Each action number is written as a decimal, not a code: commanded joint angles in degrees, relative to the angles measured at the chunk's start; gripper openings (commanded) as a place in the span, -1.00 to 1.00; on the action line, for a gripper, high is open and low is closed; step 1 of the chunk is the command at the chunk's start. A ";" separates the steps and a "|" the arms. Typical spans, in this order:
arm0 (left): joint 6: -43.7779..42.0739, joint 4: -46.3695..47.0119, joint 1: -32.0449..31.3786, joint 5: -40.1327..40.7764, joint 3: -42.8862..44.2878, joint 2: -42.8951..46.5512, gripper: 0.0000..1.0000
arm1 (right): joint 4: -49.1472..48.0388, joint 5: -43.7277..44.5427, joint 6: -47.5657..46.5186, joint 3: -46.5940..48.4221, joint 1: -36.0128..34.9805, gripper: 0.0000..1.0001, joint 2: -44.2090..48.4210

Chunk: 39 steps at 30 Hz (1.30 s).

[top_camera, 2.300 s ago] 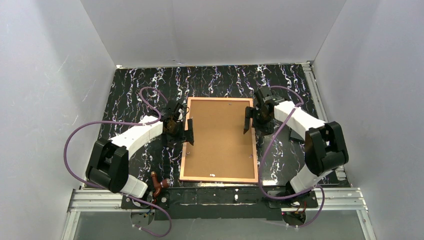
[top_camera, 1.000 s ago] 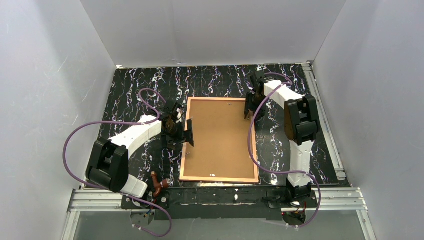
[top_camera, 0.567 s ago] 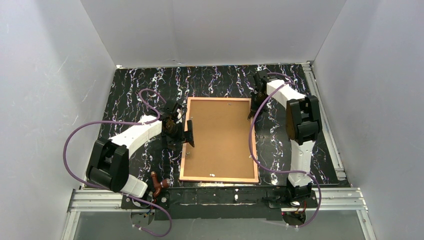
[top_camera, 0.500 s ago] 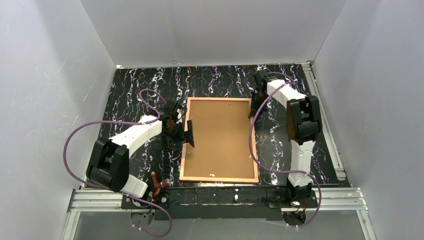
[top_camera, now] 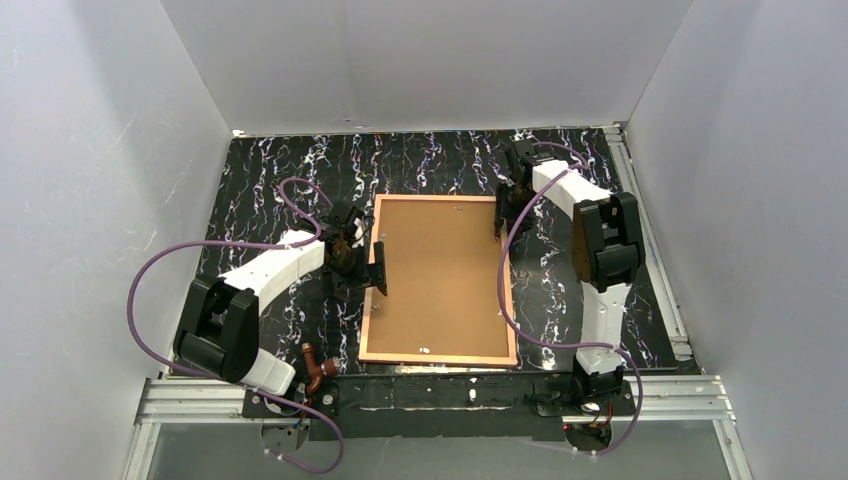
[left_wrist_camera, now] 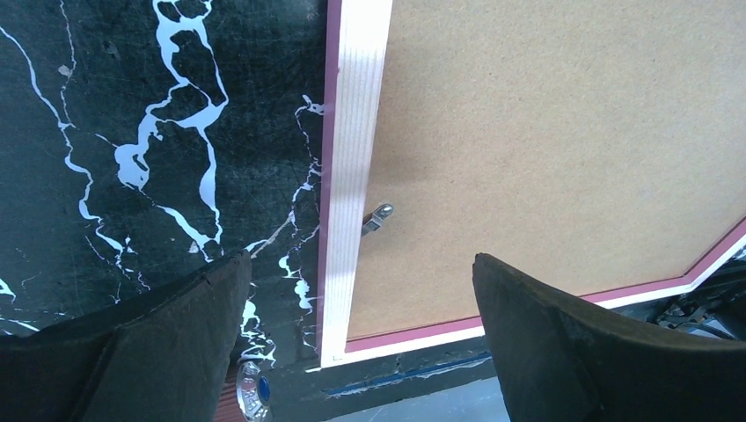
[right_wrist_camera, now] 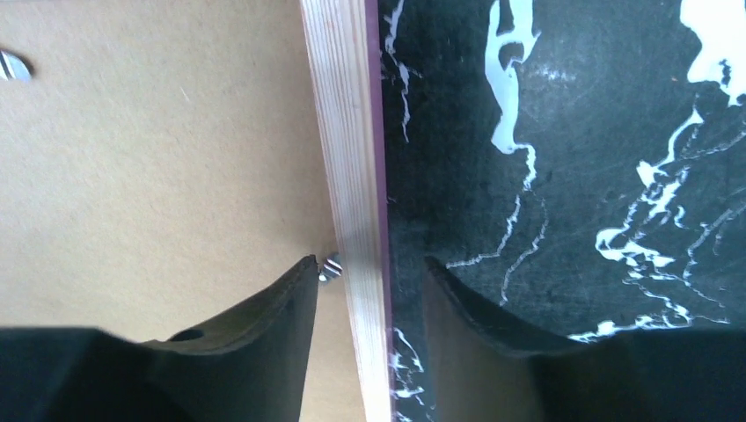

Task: Put the photo into the frame

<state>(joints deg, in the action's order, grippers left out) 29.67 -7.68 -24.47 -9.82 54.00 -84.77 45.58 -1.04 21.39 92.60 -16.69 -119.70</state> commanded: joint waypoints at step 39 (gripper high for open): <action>-15.06 -15.93 2.56 10.82 40.96 -34.35 0.77 | 0.28 -3.24 1.55 1.70 0.71 0.16 -0.77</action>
<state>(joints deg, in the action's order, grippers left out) 16.82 -16.56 -22.39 -1.15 91.37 -116.90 45.17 -3.20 22.57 91.85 -16.19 -119.57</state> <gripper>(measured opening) 0.898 0.610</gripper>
